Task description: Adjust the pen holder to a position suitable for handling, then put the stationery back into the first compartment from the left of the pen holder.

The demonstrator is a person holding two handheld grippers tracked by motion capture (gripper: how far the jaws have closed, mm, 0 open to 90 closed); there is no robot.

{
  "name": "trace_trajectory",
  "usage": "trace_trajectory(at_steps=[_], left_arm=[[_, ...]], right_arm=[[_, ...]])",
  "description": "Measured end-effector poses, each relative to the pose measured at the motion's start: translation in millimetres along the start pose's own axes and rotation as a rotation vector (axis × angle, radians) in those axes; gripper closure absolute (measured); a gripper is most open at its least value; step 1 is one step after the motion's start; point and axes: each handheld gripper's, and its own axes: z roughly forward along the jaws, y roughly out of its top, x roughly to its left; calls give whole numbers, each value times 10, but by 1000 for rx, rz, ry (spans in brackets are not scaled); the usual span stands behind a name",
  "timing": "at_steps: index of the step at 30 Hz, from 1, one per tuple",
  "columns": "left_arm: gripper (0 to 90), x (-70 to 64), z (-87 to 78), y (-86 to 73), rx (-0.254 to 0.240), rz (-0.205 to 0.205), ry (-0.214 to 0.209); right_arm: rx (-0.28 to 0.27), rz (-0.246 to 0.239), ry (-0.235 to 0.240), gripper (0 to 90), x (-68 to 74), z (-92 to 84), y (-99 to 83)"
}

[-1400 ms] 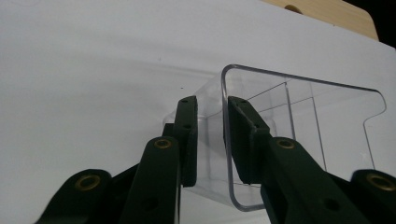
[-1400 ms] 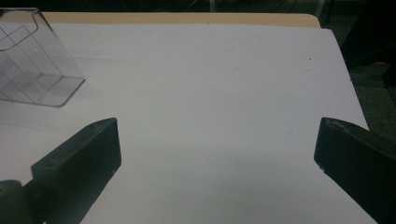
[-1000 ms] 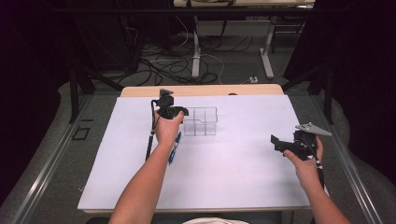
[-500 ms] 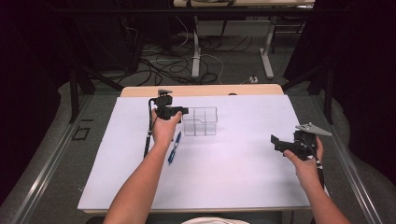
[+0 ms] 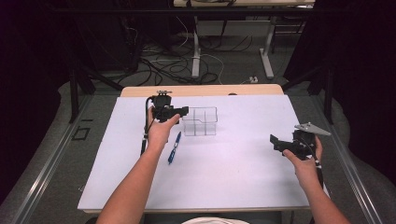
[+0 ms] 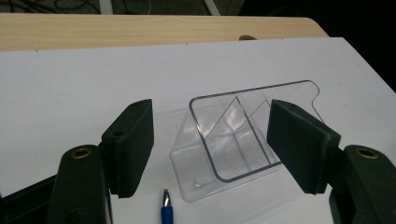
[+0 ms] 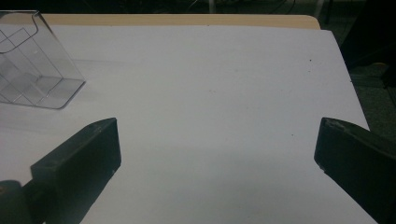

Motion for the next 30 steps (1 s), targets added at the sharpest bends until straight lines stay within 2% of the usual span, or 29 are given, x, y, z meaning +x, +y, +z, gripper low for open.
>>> trace_trajectory(at_steps=[2,10,12,16,21,24,30], left_arm=[[298,10,-36,-12,1,31,10],[229,38,-178,-73,-19,59,13],[197,57,-201,-89,-21,57,12],[156,108,-233,-111,-22,25,-23],[143,181,-276,-121,-37,-3,-13],[142,236,-323,-128,-37,10,-12],[131,315,-389,-176,-48,11,-5]], right_arm=[[4,6,-3,1,9,-7,0],[-1,1,2,0,12,-16,-2],[8,-11,-2,1,8,-27,1],[3,-10,0,1,13,-21,-5],[-3,-8,7,0,24,-17,1],[-10,-11,0,0,22,-6,-2],[-6,-11,9,0,31,-22,5]])
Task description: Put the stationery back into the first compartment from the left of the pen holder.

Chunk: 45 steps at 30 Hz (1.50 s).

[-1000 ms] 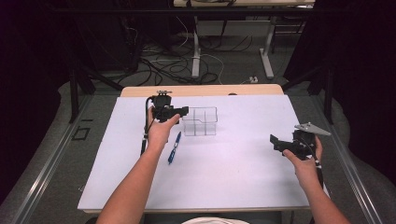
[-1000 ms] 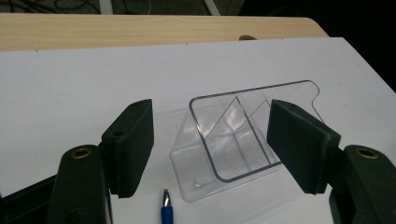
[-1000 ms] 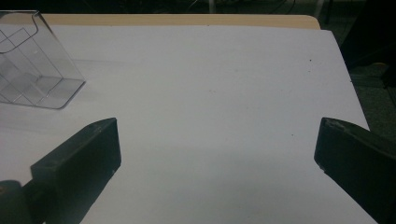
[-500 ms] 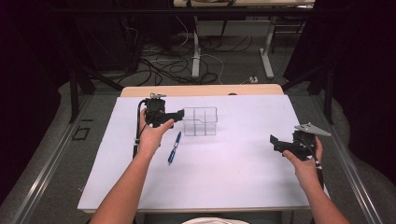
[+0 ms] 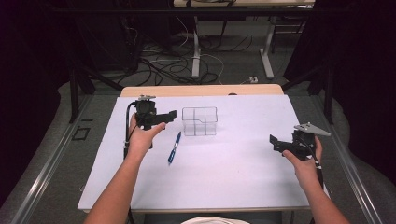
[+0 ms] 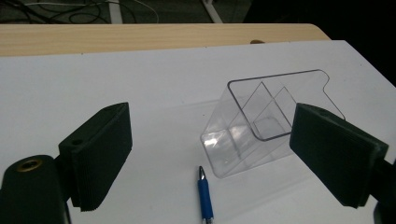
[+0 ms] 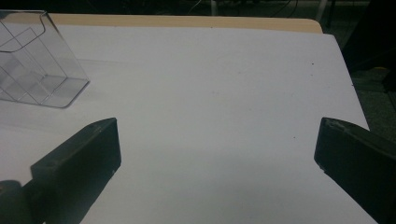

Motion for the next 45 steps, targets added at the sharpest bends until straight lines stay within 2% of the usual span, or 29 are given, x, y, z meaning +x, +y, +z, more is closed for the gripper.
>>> trace_trajectory(at_steps=[4,7,16,18,20,23,24,25,27,31,34,38,43,45], left_arm=[[148,19,-15,-20,-11,-6,9],[156,37,-3,-49,-4,2,6],[161,57,75,-124,25,18,3],[163,70,79,-138,29,23,2],[165,79,86,-149,42,29,9],[177,90,88,-178,43,28,12],[181,90,90,-186,45,30,12],[186,93,91,-194,49,32,13],[188,111,93,-206,55,40,17],[219,137,89,-234,60,30,18],[246,151,106,-264,79,40,27],[294,168,133,-296,130,28,22],[342,172,179,-327,163,19,18],[347,174,201,-335,181,14,11]], right_arm=[[1,3,-7,1,-5,-12,-13],[-8,7,-12,0,-22,-17,-1],[12,8,-6,1,-6,7,11],[-12,4,-11,1,-12,22,8],[6,15,-5,1,-14,13,15],[4,6,1,1,-17,33,12],[-21,18,-8,1,-2,56,6],[-4,14,-2,0,-5,41,13],[-10,6,-3,1,-6,39,16],[7,6,-1,0,-27,23,18],[10,5,-4,0,-27,21,18],[5,10,-5,0,-17,29,20],[-3,-4,1,0,-31,30,16],[-1,8,2,0,-25,20,12]])
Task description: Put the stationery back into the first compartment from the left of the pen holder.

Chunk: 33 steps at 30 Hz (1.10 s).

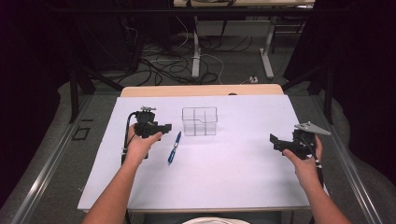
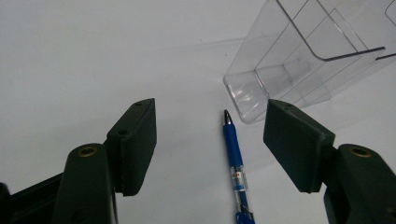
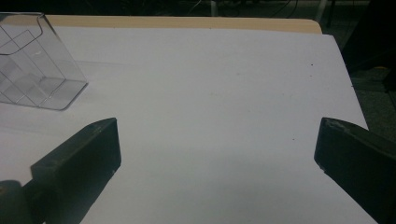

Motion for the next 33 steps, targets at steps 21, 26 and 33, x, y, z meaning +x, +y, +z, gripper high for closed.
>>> trace_trajectory(at_steps=[21,26,33], left_arm=[[365,-48,306,-79,111,-56,-8],[372,-53,370,-82,143,-78,-22],[425,-61,437,-87,169,-110,-41]], right_arm=[[-9,-18,7,0,20,-7,-15],[0,-21,15,1,22,-9,-16],[3,-21,16,1,30,2,-20]])
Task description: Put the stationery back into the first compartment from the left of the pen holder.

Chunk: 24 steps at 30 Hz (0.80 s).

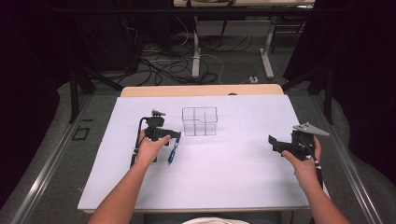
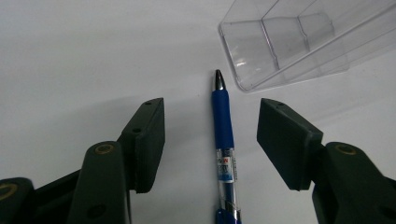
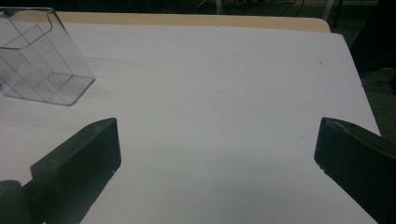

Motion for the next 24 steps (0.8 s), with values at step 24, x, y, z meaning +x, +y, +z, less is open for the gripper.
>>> trace_trajectory(at_steps=[24], left_arm=[[616,-64,101,-21,98,-44,-20]], right_arm=[[0,-3,4,0,-6,-3,0]])
